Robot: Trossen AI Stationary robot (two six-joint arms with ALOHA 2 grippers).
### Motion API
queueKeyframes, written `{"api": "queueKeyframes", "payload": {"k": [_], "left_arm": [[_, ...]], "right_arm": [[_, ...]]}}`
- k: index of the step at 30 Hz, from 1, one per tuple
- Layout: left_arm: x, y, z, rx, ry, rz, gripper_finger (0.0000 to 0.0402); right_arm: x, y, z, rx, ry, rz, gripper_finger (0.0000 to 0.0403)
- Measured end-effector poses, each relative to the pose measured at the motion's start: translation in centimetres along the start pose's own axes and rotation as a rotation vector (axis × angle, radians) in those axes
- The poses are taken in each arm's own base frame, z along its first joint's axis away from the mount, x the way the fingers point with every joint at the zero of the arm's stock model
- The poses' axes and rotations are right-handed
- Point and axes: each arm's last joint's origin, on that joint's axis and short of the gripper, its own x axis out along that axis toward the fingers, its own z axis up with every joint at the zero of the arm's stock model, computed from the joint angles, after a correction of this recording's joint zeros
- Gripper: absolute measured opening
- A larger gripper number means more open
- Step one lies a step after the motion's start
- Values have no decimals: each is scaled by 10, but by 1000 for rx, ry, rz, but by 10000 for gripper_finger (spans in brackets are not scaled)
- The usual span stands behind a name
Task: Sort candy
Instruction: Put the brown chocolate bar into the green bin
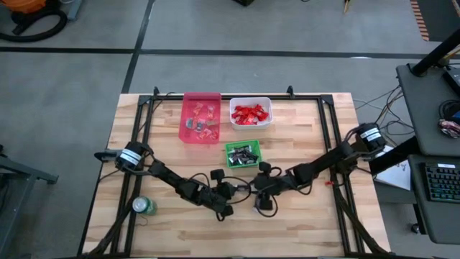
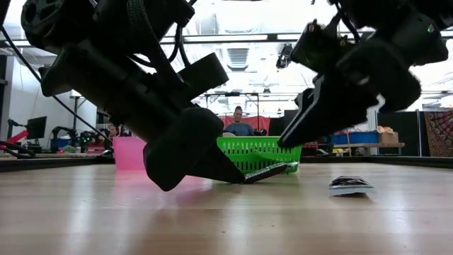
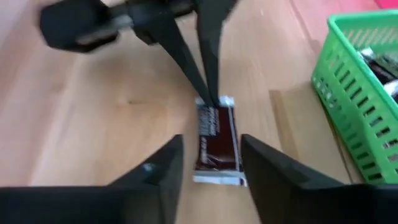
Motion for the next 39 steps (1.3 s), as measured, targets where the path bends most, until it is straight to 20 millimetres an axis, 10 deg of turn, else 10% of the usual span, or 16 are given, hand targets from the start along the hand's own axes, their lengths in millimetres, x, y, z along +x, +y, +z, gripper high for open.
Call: {"api": "queueKeyframes", "payload": {"k": [8,16,39], "left_arm": [[0,0,0,0,0,0,0],[0,0,0,-2,-3,-2,0],[0,0,0,-4,-5,-3,0]], "right_arm": [[14,-3,-11,-3,19,-52,261],[30,-5,-19,16,-5,-57,283],[38,-5,-22,20,-28,-51,109]]}}
